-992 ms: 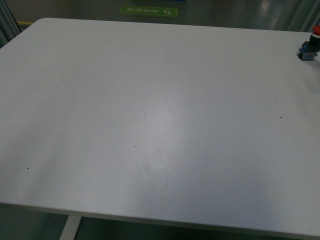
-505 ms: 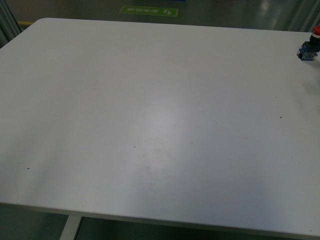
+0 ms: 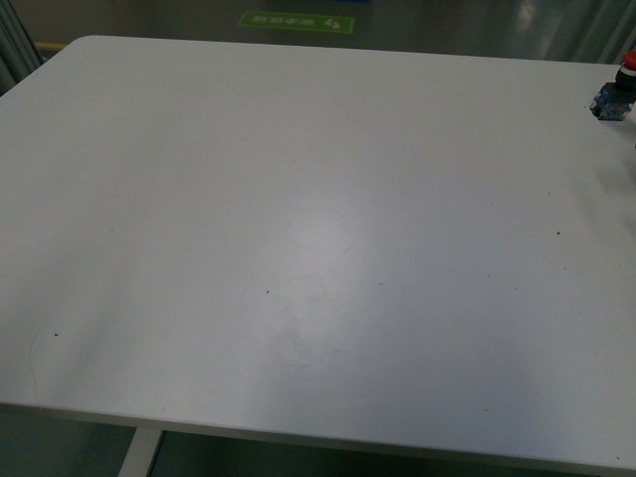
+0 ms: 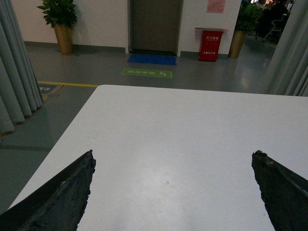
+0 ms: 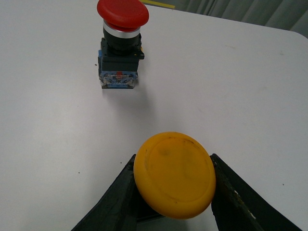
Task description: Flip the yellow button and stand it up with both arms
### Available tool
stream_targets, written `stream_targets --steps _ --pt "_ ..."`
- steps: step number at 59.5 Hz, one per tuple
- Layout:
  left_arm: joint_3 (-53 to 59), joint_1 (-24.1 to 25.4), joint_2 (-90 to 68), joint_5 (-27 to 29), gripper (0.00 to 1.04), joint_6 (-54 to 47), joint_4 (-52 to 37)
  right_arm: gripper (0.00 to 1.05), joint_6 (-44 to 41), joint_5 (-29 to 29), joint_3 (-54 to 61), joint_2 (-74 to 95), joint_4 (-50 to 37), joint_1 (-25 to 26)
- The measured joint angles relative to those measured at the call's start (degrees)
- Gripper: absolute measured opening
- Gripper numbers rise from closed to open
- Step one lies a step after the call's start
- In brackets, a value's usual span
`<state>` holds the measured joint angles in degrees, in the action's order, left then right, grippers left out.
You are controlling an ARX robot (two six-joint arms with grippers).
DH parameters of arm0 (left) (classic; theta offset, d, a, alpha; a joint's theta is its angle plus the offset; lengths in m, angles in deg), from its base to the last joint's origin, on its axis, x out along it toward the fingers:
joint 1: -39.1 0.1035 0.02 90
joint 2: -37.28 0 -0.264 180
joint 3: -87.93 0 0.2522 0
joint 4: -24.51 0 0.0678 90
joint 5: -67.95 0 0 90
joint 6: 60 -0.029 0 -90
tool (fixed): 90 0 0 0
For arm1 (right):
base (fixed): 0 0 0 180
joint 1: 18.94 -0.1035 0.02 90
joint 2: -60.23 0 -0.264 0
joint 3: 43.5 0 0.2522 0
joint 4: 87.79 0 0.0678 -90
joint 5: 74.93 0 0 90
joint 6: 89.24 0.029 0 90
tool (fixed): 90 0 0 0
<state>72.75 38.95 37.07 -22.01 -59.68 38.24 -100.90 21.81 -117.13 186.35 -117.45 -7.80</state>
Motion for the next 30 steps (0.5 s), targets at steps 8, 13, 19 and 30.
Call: stream_targets --steps 8,13,19,30 --pt "0.00 0.00 0.00 0.00 0.98 0.00 0.00 0.34 -0.48 -0.24 0.09 0.11 -0.09 -0.22" --pt "0.00 0.00 0.00 0.00 0.98 0.00 0.00 0.34 -0.59 -0.39 0.20 0.15 -0.09 -0.33" --pt "0.00 0.00 0.00 0.00 0.98 0.00 0.00 0.34 -0.59 -0.42 0.20 0.15 -0.02 -0.46" --pt "0.00 0.00 0.00 0.00 0.98 0.00 0.00 0.53 -0.57 -0.63 0.15 0.15 0.17 -0.66"
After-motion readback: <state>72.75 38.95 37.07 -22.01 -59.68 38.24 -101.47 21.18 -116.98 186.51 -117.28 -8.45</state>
